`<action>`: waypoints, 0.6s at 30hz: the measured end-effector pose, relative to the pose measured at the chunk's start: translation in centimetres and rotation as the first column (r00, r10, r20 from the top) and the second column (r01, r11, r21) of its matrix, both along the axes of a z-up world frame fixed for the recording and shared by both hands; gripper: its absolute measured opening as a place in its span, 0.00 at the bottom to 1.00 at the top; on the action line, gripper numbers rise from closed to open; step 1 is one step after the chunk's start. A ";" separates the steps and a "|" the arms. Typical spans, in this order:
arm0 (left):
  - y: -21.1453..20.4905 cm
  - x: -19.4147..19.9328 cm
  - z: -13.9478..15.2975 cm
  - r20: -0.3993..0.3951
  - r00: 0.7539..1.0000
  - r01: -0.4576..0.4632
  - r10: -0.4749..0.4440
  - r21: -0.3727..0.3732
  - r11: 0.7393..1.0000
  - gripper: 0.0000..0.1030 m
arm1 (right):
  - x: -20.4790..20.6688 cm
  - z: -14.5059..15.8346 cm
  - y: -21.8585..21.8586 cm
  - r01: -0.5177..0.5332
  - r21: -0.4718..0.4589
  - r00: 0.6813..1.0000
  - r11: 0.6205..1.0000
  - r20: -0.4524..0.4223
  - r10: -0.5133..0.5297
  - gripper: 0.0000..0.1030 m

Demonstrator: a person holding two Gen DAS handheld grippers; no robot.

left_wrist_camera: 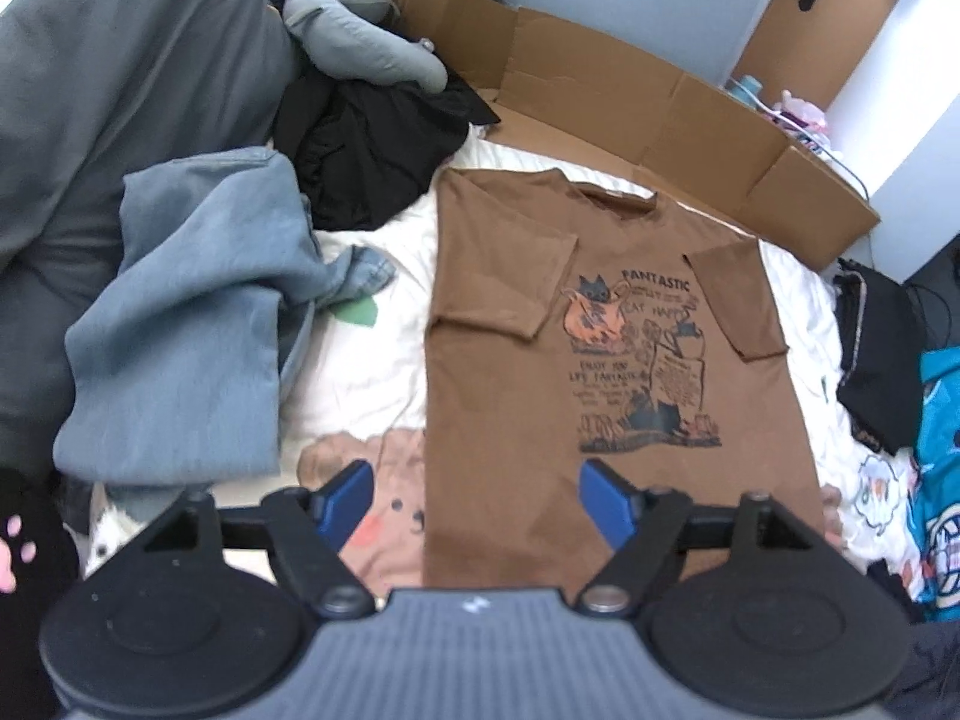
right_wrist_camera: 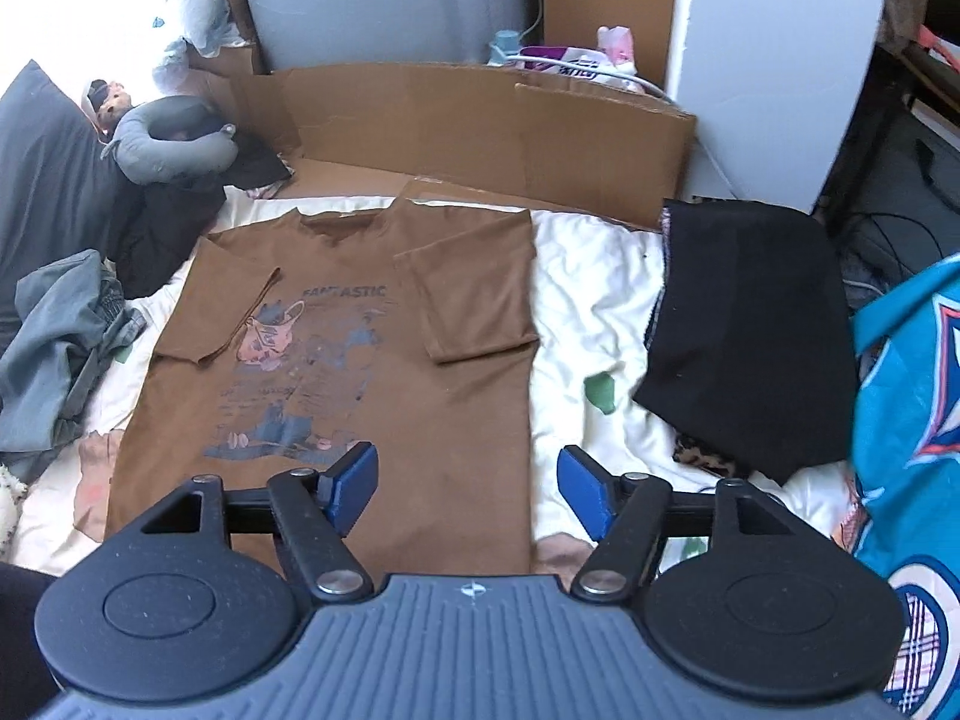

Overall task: Fold clothes
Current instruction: 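Move both open grippers to the shirt hem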

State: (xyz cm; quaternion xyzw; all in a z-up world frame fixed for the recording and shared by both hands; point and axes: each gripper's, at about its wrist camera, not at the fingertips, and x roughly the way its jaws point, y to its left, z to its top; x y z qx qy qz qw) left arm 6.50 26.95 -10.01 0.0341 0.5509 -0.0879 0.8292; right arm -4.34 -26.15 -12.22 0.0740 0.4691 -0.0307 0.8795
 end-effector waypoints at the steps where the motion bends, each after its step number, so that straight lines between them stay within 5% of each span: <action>1: 0.2 -0.6 -0.1 0.002 1.000 -0.011 0.011 0.006 1.000 0.76 | -0.4 0.1 -0.2 0.002 0.004 1.000 1.000 0.002 -0.002 0.71; 8: 1.7 -3.9 -0.6 -0.004 0.996 -0.088 0.088 0.032 0.996 0.77 | -2.9 0.2 -1.8 0.061 0.043 0.998 0.997 0.022 -0.062 0.80; 18: 2.3 -5.2 -4.6 -0.059 0.988 -0.135 0.140 0.072 0.988 0.77 | -4.1 -7.9 -3.5 0.092 0.116 0.991 0.989 -0.111 -0.079 0.80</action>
